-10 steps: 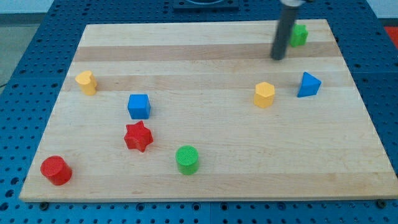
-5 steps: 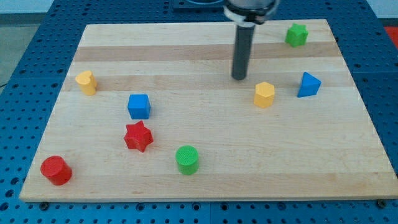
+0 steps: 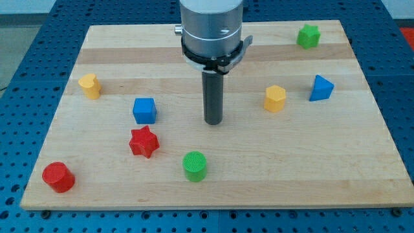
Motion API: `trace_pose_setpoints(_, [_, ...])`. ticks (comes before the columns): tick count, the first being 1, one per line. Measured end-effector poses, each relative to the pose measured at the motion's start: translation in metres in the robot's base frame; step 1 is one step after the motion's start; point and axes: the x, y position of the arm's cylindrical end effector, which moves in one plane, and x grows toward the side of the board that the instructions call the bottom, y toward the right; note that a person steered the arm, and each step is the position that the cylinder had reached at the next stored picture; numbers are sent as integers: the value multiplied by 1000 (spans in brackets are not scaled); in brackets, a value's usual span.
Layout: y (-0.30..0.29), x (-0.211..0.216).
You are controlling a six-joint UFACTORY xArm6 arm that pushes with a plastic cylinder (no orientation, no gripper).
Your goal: Nudge the red star down a bit
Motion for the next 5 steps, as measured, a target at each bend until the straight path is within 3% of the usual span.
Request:
trace_pose_setpoints(1, [-70, -2])
trace_pose_setpoints(4, [-79, 19])
trace_pose_setpoints(5, [-78, 46])
